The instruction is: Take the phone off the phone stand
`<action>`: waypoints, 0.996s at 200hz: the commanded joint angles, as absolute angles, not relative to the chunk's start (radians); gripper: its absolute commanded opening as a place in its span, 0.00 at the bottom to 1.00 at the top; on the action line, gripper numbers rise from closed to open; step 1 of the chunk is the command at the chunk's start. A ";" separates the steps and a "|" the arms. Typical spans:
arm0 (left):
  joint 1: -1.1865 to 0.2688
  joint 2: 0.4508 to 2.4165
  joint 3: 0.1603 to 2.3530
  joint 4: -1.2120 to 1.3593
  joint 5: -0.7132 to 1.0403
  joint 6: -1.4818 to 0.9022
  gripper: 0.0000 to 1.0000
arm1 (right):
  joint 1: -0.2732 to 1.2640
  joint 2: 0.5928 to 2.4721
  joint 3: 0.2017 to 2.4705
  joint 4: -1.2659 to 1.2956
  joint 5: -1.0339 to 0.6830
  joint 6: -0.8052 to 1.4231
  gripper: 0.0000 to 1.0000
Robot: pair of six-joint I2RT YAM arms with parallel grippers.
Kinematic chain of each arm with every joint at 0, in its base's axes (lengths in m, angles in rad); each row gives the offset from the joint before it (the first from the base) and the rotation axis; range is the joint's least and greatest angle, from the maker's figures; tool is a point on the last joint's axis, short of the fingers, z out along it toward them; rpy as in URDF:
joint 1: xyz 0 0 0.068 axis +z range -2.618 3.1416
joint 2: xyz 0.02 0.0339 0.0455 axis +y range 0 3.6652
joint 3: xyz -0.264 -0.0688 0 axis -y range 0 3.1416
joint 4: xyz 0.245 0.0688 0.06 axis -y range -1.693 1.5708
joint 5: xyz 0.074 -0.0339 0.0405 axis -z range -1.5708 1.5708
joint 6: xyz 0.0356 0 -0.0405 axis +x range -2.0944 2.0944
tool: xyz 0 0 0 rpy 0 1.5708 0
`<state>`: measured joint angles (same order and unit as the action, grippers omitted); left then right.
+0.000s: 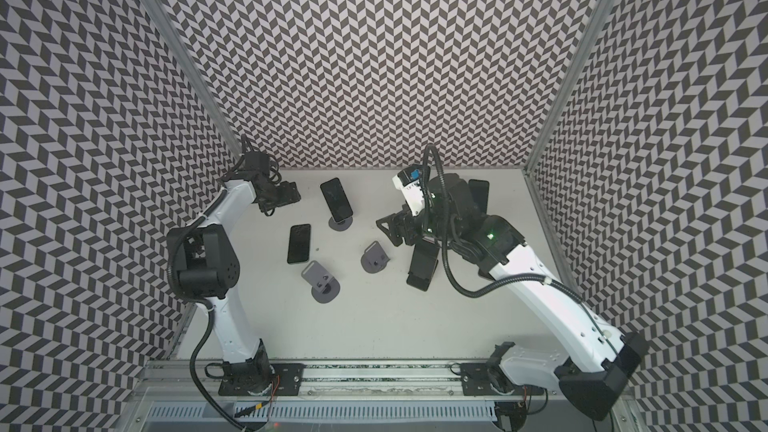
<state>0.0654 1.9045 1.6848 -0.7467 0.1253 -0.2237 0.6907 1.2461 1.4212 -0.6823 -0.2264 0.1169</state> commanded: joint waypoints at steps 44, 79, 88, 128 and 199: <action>-0.083 1.464 1.565 -0.639 0.116 -0.270 0.91 | 0.692 1.331 1.388 -0.580 -0.236 -0.043 0.88; -0.195 1.106 1.302 -0.499 0.100 -0.357 0.92 | 0.693 1.362 1.302 -0.538 -0.252 -0.117 0.92; -0.201 1.019 1.239 -0.469 0.130 -0.386 0.91 | 0.692 1.365 1.286 -0.526 -0.240 -0.118 0.93; -0.232 0.742 1.047 -0.492 0.148 -0.467 0.90 | 0.693 1.351 1.178 -0.445 -0.225 -0.079 0.96; -0.232 0.684 1.012 -0.665 0.210 -0.397 0.92 | 0.693 1.410 1.133 -0.359 -0.258 -0.042 0.98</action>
<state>-0.2295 0.6800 1.0222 -0.6014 0.1783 -0.4160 0.6907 1.3766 1.1355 -0.4541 -0.2256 -0.0563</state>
